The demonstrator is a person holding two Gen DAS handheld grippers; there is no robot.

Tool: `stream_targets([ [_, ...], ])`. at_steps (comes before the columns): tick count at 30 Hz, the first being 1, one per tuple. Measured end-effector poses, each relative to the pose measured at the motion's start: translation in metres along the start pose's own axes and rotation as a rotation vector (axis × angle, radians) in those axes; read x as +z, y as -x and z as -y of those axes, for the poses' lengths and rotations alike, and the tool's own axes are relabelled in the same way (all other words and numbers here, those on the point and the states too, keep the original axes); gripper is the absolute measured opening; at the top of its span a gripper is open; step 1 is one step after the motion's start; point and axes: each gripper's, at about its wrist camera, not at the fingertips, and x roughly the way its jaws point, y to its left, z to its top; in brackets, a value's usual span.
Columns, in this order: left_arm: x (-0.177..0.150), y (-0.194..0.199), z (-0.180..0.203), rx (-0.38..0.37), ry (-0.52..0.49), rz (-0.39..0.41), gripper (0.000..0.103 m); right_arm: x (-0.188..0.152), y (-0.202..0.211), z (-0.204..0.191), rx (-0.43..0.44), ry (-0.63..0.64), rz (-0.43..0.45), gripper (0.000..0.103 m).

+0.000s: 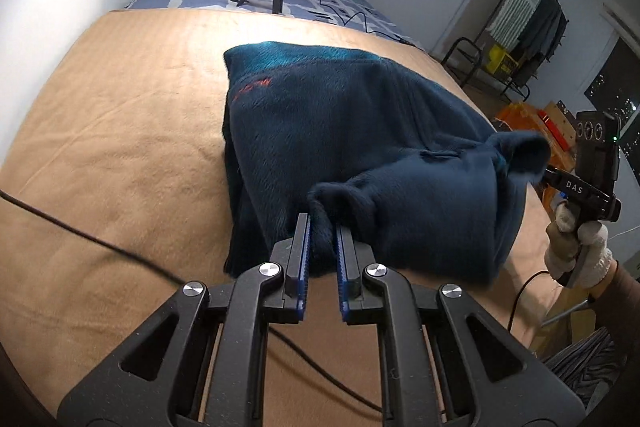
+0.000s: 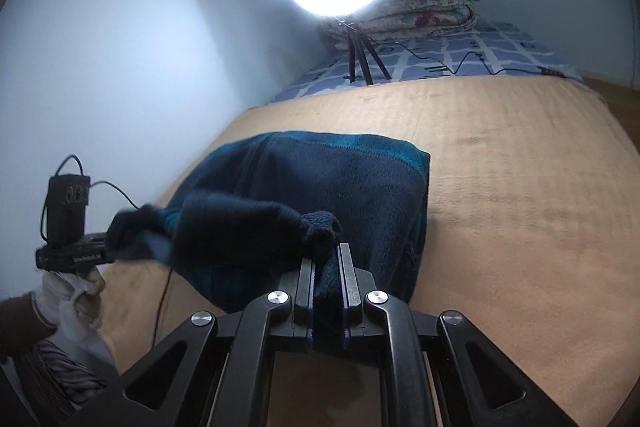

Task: Fold large clothes
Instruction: 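Lift the bundle with both tools and fold it over onto itself, then release the bundle and regrasp its folded edge with both tools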

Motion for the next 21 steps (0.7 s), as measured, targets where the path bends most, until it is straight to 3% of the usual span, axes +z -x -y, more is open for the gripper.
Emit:
stream_targets([
  [7, -0.011, 0.013, -0.008, 0.044, -0.017, -0.016, 0.010, -0.009, 0.012, -0.029, -0.065, 0.165, -0.053, 0.008],
  [10, -0.006, 0.025, -0.016, 0.033, 0.017, -0.010, 0.011, -0.013, 0.024, -0.035, -0.102, 0.218, -0.078, 0.020],
  [11, -0.003, 0.029, -0.019, 0.024, 0.041, -0.008, 0.020, -0.013, 0.029, -0.033, -0.105, 0.212, -0.077, 0.030],
  [12, 0.000, 0.030, -0.025, 0.017, 0.070, 0.002, 0.029, -0.013, 0.035, -0.031, -0.098, 0.192, -0.071, 0.034],
  [13, 0.004, 0.034, -0.031, 0.005, 0.110, 0.020, 0.047, -0.011, 0.043, -0.026, -0.075, 0.150, -0.055, 0.044],
  [14, 0.007, 0.035, -0.035, -0.002, 0.138, 0.030, 0.058, -0.011, 0.047, -0.023, -0.056, 0.122, -0.044, 0.062],
  [16, 0.014, 0.033, -0.046, -0.055, 0.232, 0.025, 0.059, -0.008, 0.053, -0.014, 0.008, 0.010, -0.022, 0.081],
  [21, 0.016, 0.005, -0.072, -0.159, 0.449, -0.052, 0.062, -0.011, 0.036, 0.010, 0.169, -0.263, -0.061, 0.081],
])
